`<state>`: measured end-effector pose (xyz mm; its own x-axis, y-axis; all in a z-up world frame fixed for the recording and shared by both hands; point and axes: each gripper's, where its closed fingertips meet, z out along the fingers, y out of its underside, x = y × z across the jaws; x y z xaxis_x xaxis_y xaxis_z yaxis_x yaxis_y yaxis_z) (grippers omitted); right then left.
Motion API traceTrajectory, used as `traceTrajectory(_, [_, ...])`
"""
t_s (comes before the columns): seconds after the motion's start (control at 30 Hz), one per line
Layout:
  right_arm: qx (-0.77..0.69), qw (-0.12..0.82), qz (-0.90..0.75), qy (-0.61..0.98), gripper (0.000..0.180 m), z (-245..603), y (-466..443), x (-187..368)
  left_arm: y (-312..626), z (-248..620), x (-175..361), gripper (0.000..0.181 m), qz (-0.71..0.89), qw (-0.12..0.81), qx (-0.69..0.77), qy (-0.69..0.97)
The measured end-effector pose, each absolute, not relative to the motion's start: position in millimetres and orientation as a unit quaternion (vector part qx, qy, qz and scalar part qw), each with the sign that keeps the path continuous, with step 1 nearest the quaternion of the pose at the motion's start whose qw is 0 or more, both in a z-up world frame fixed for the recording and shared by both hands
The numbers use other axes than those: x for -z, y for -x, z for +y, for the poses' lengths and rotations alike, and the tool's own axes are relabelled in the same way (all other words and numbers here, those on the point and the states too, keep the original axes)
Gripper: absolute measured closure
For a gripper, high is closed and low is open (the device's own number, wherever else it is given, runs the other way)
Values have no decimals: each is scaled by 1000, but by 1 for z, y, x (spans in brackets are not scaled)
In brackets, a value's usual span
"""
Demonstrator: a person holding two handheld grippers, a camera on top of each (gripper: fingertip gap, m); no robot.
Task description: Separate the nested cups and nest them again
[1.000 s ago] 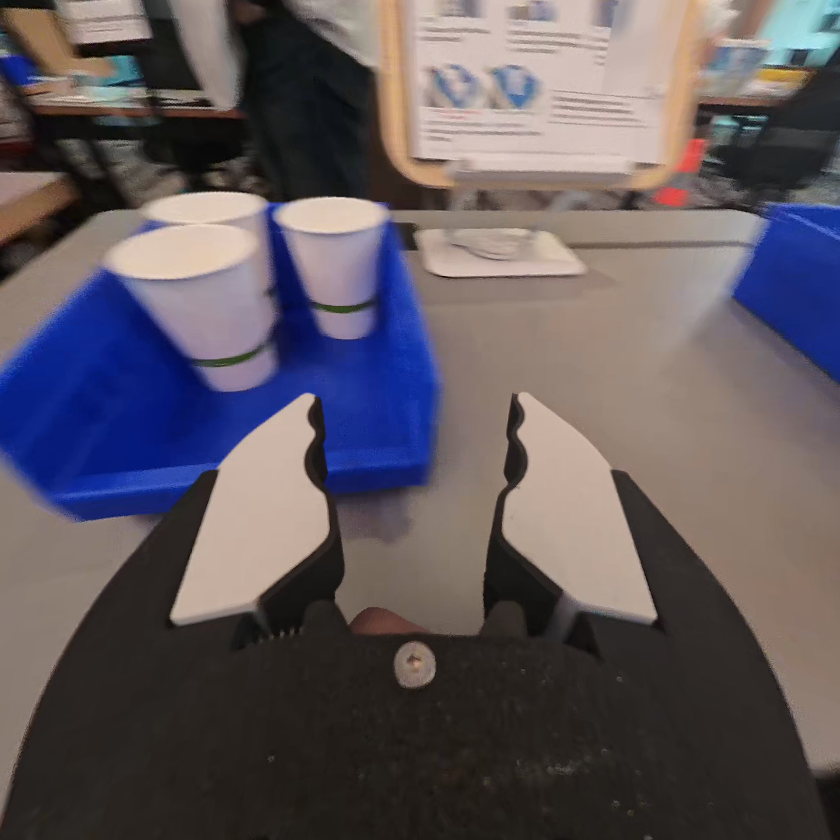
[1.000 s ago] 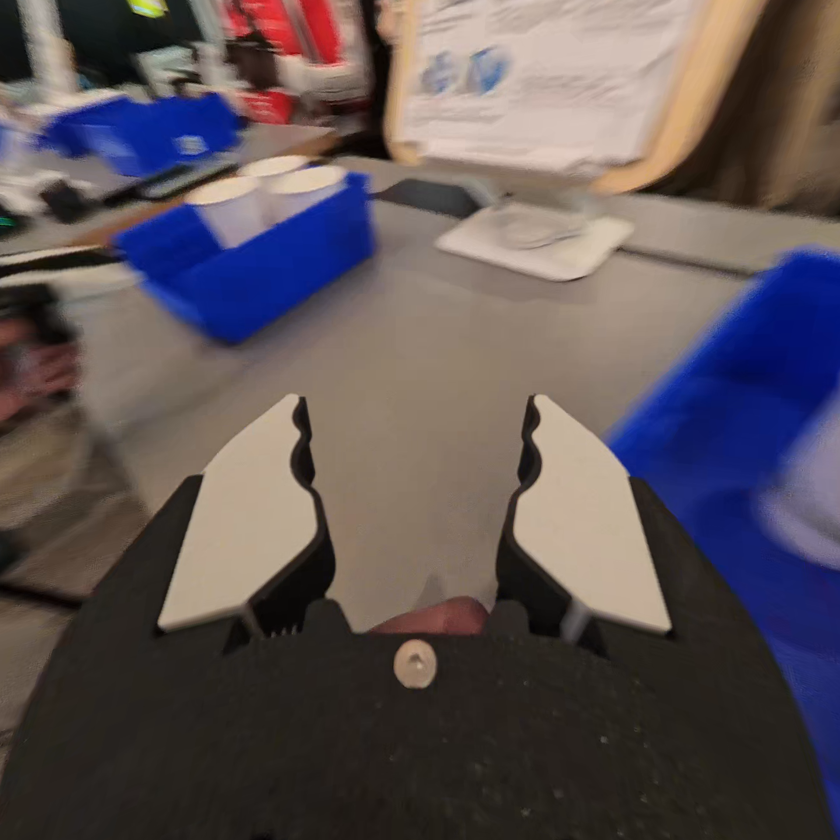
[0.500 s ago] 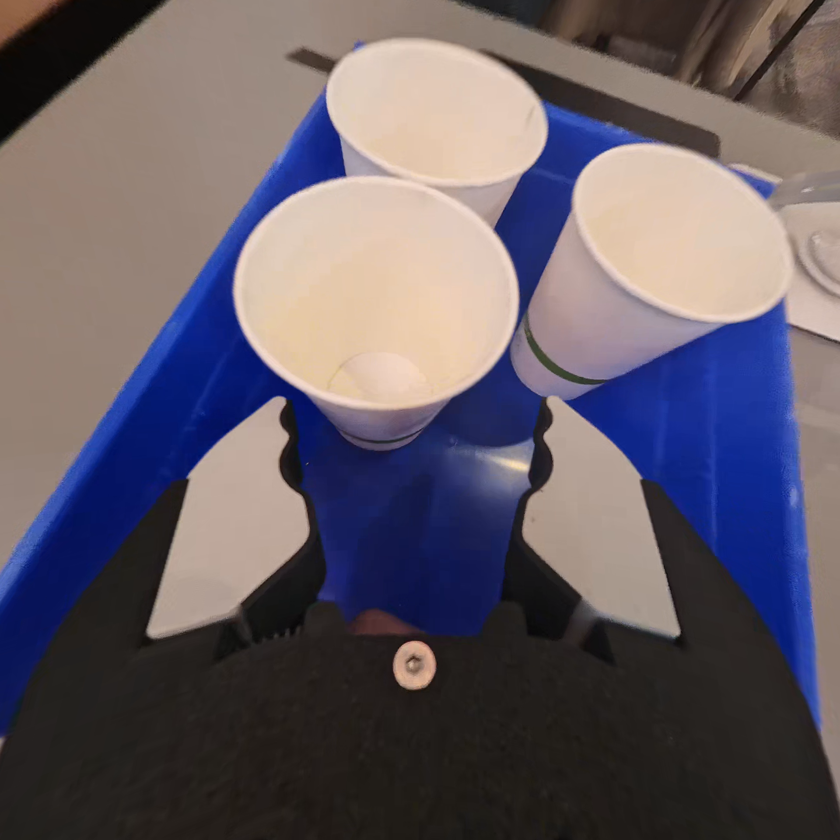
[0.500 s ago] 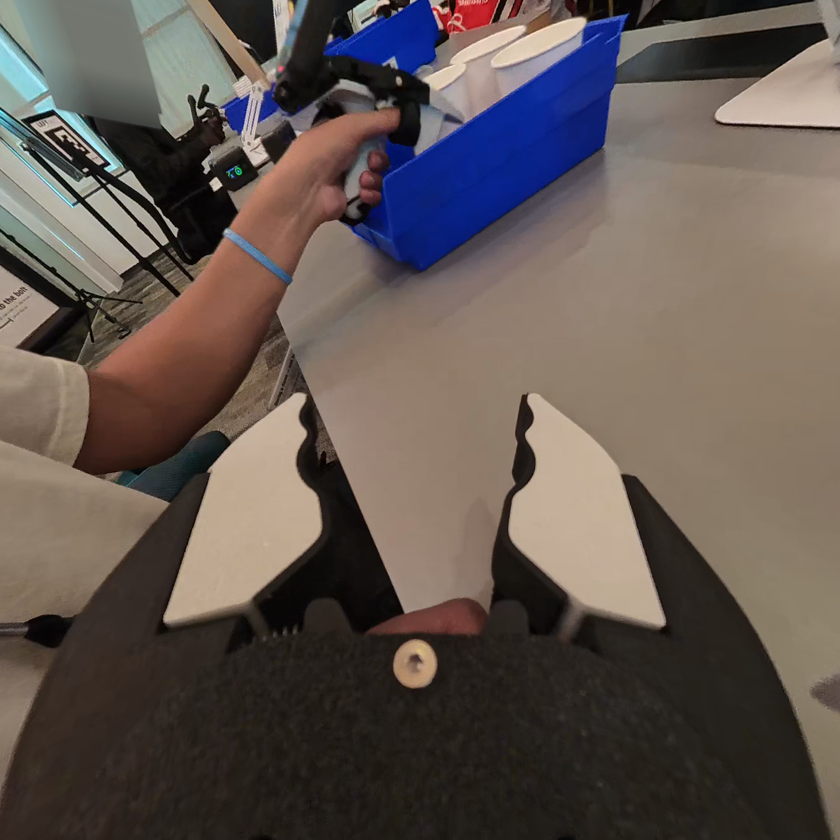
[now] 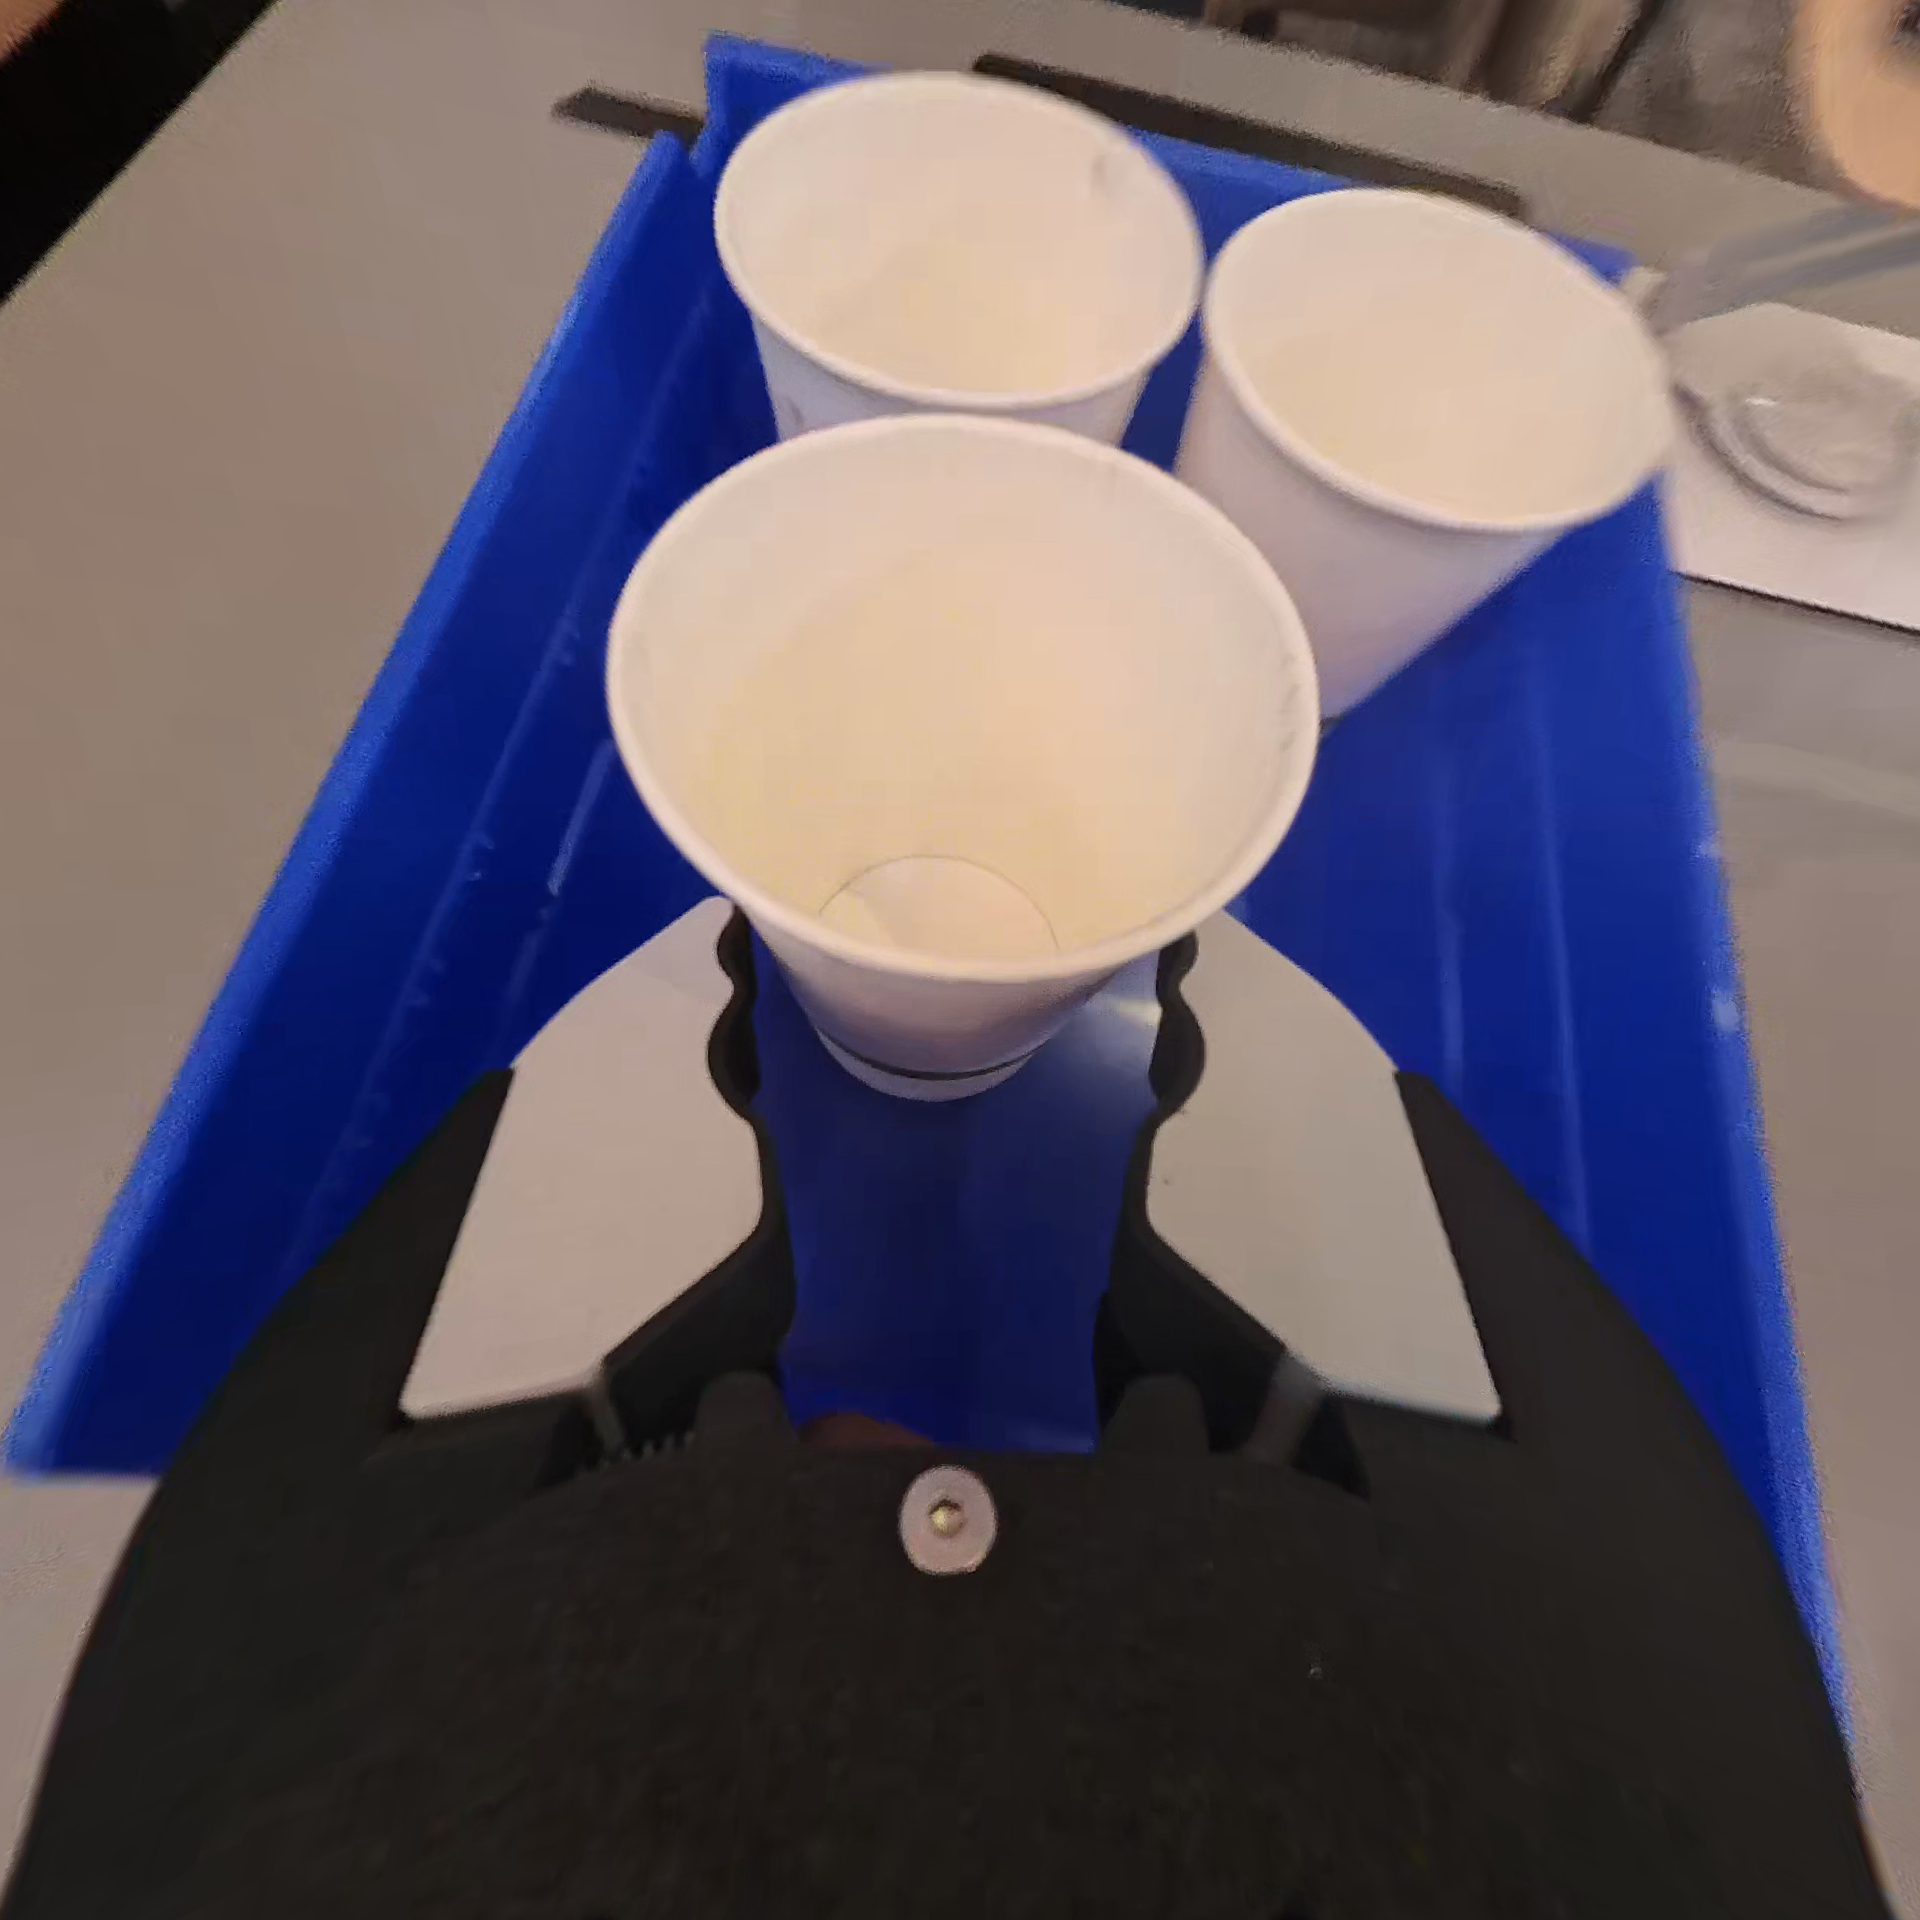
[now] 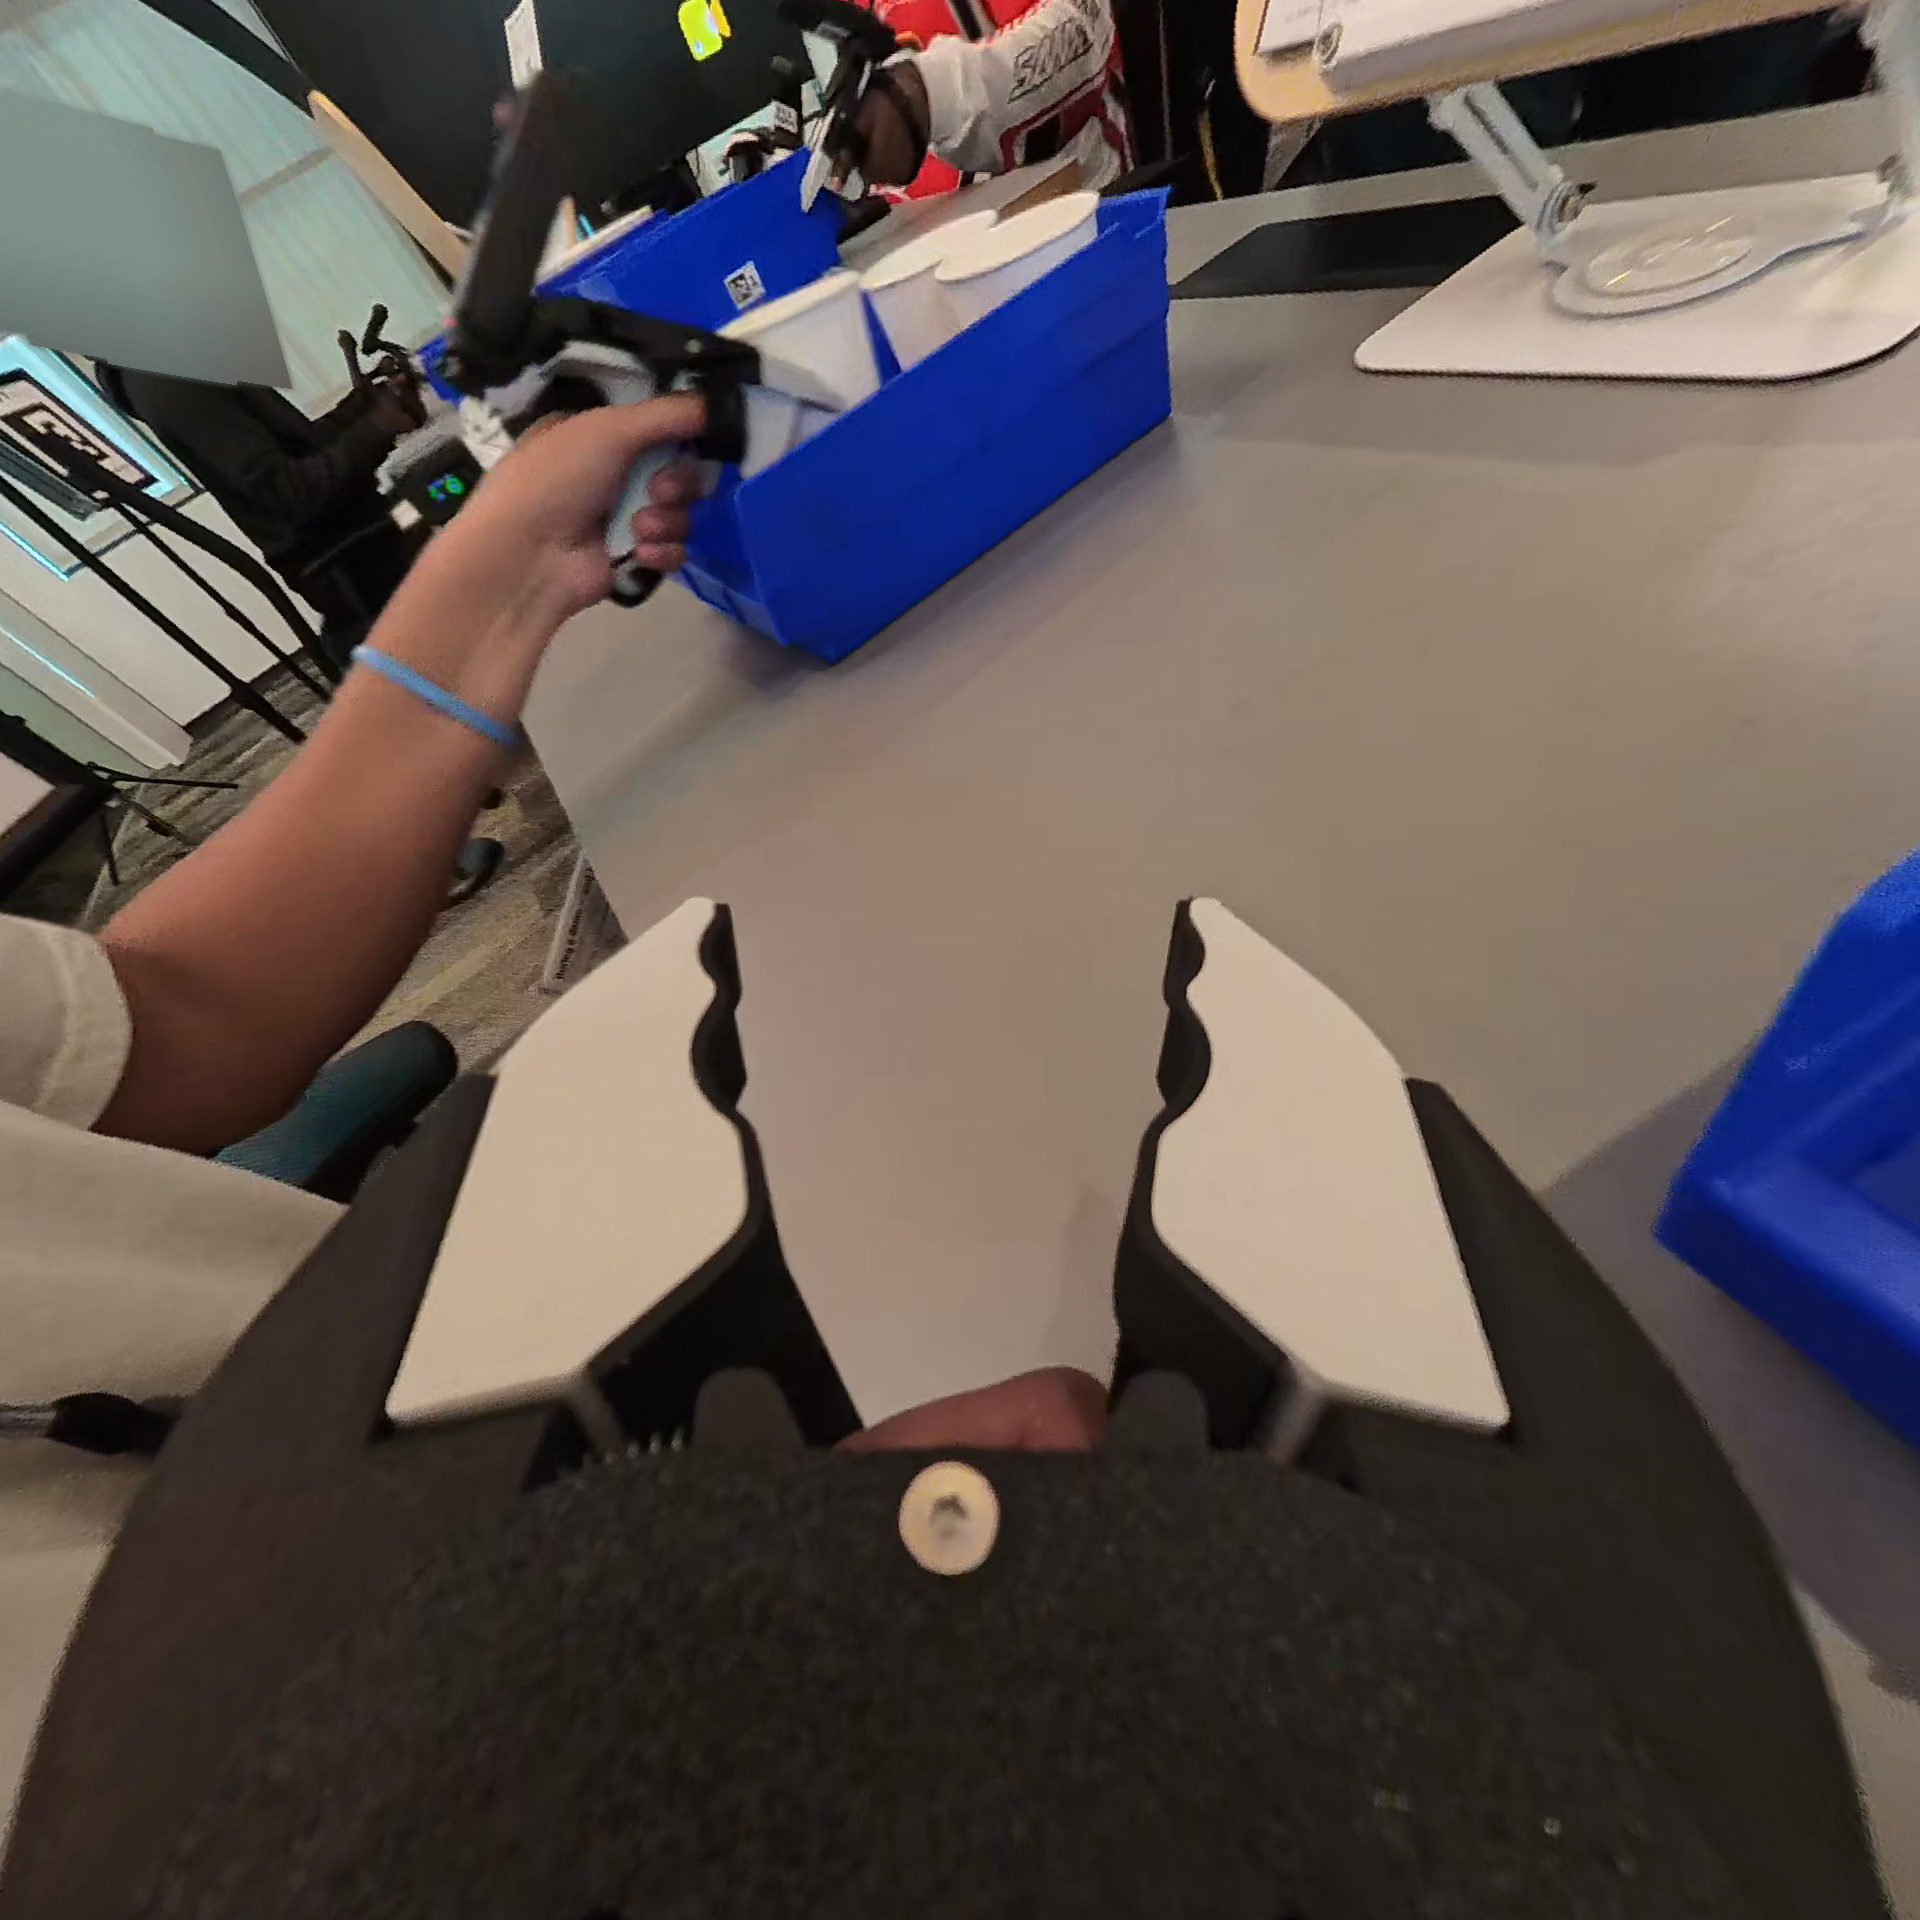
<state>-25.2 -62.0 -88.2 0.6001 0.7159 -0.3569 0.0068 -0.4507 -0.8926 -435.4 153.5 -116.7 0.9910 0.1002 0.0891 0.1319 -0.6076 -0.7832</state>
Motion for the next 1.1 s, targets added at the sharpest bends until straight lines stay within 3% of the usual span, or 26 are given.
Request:
traceTrajectory(0.23, [-357, 522, -297, 716, 102, -43, 22, 45, 386, 78, 29, 107, 145, 515, 110, 838])
traceTrajectory(0.37, [-366, 528, -399, 654, 98, -36, 54, 7, 309, 24, -10, 106, 326, 491, 222, 777])
traceTrajectory(0.57, [-407, 497, -510, 573, 89, -35, 120, -34, 217, -20, -7, 106, 502, 390, 302, 710])
traceTrajectory(0.8, [-380, 448, -569, 575, 83, -34, 154, -17, 172, -31, 13, 106, 586, 321, 315, 674])
traceTrajectory(0.87, [-363, 455, -569, 581, 89, -28, 157, -13, 166, -34, 19, 106, 599, 307, 318, 668])
traceTrajectory(1.03, [-369, 465, -548, 590, 100, -21, 149, -13, 166, -31, 17, 114, 569, 337, 321, 677])
traceTrajectory(1.1, [-364, 477, -530, 599, 100, -16, 141, -14, 172, -29, 13, 99, 530, 380, 325, 685])
